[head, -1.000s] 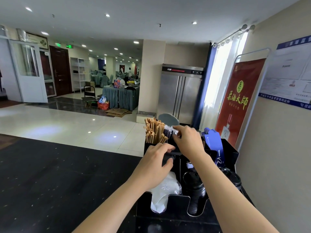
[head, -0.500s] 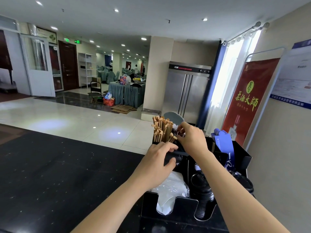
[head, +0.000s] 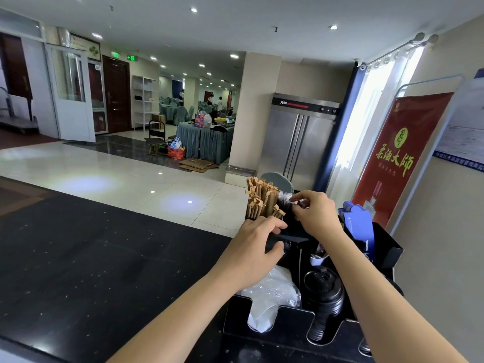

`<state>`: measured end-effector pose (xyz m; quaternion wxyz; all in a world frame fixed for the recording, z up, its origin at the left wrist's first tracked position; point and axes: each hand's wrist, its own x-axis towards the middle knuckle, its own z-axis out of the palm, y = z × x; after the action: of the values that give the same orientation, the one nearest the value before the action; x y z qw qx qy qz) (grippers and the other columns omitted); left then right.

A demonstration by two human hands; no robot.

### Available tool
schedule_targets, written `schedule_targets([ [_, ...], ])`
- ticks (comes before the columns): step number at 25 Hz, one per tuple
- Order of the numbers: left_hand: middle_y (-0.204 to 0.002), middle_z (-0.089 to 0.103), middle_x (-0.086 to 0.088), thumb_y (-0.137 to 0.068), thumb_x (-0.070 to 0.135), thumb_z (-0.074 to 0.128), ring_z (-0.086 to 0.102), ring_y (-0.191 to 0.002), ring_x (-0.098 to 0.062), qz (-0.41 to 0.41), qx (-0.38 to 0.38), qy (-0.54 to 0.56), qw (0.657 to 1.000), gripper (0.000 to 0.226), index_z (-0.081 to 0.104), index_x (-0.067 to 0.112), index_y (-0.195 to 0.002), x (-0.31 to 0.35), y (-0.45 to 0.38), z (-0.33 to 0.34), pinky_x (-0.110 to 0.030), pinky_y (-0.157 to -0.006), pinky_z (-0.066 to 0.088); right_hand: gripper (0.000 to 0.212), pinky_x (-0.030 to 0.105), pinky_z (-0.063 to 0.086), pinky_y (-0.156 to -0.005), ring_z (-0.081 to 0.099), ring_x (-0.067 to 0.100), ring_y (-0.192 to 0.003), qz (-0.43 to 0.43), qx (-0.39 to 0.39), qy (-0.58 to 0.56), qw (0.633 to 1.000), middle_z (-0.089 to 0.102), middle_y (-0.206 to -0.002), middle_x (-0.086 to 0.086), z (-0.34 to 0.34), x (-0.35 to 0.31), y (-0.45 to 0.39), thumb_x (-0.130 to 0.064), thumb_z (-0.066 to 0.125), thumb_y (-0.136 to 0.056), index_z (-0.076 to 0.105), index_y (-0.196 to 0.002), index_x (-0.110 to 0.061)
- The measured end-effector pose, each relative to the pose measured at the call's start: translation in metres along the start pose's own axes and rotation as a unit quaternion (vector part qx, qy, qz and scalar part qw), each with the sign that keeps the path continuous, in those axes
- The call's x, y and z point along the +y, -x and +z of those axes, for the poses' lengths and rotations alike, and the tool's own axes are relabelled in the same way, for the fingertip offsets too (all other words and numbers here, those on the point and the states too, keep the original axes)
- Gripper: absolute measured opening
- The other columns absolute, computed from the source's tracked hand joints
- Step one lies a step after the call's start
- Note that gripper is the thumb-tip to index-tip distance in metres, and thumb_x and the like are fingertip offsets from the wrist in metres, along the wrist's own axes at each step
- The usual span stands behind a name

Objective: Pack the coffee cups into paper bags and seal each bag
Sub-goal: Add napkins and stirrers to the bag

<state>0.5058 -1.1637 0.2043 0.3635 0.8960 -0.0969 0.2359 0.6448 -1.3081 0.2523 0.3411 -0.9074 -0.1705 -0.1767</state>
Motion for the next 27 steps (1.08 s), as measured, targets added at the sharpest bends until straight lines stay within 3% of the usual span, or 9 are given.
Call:
schedule_targets([
  [4,-0.122,0.057,0.016,-0.099,0.028,0.057,0.047,-0.116,-0.007,0.004,0.0,0.009,1.0,0.035,0.054,0.032,-0.134,0.005,-0.001,0.003,-0.033,-0.098,0.049,0.022,0.029,0.047,-0.071,0.066,0.022,-0.086,-0.004,0.021,-0.02,1.0,0.071,-0.081,0.0,-0.015,0.002,0.002,-0.018,0.075,-0.089,0.071,-0.11,-0.022],
  [10,-0.117,0.061,0.016,-0.101,0.023,0.054,0.053,-0.11,-0.005,0.022,0.043,0.018,0.999,0.032,0.056,0.03,-0.132,0.017,-0.007,0.001,-0.033,-0.091,0.053,0.01,0.037,0.057,-0.081,0.071,0.019,-0.085,-0.034,0.059,-0.073,0.995,0.073,-0.084,-0.005,-0.048,-0.017,0.011,-0.015,0.07,-0.093,0.066,-0.096,-0.023],
  [13,-0.125,0.063,0.014,-0.103,0.023,0.054,0.052,-0.116,-0.006,0.03,0.078,0.028,0.996,0.035,0.055,0.027,-0.138,0.029,-0.011,0.001,-0.033,-0.096,0.052,0.009,0.029,0.055,-0.079,0.069,0.009,-0.082,-0.072,0.077,-0.089,0.99,0.072,-0.086,-0.009,-0.07,-0.03,0.021,-0.013,0.07,-0.094,0.069,-0.1,-0.02],
  [17,-0.135,0.061,0.006,-0.103,0.027,0.057,0.048,-0.127,-0.013,0.042,0.13,0.019,0.99,0.045,0.051,0.025,-0.147,0.048,-0.013,0.0,-0.028,-0.104,0.044,0.013,0.007,0.047,-0.07,0.067,0.001,-0.078,-0.121,0.095,-0.121,0.981,0.071,-0.087,-0.01,-0.102,-0.05,0.042,-0.015,0.072,-0.094,0.069,-0.104,-0.022],
  [20,-0.135,0.062,0.006,-0.1,0.034,0.061,0.044,-0.129,-0.013,0.035,0.158,0.006,0.987,0.05,0.051,0.025,-0.148,0.062,-0.012,-0.005,-0.025,-0.102,0.037,0.017,0.009,0.049,-0.072,0.07,0.005,-0.081,-0.142,0.088,-0.141,0.976,0.073,-0.088,-0.006,-0.124,-0.065,0.061,-0.015,0.076,-0.092,0.07,-0.106,-0.02],
  [24,-0.11,0.069,0.007,-0.096,0.043,0.065,0.047,-0.114,-0.015,0.027,0.155,0.003,0.987,0.047,0.058,0.027,-0.14,0.077,-0.001,-0.013,-0.035,-0.093,0.048,0.018,0.021,0.058,-0.075,0.075,0.012,-0.077,-0.143,0.059,-0.204,0.967,0.077,-0.083,0.0,-0.144,-0.078,0.087,-0.012,0.079,-0.09,0.07,-0.105,-0.014],
  [27,-0.091,0.07,0.007,-0.099,0.04,0.061,0.057,-0.099,-0.018,0.041,0.158,-0.009,0.987,0.023,0.069,0.028,-0.117,0.086,0.016,-0.019,-0.042,-0.08,0.053,0.022,0.018,0.058,-0.07,0.076,0.01,-0.072,-0.136,0.038,-0.243,0.96,0.079,-0.081,-0.001,-0.152,-0.084,0.108,-0.013,0.082,-0.087,0.07,-0.105,-0.012],
])
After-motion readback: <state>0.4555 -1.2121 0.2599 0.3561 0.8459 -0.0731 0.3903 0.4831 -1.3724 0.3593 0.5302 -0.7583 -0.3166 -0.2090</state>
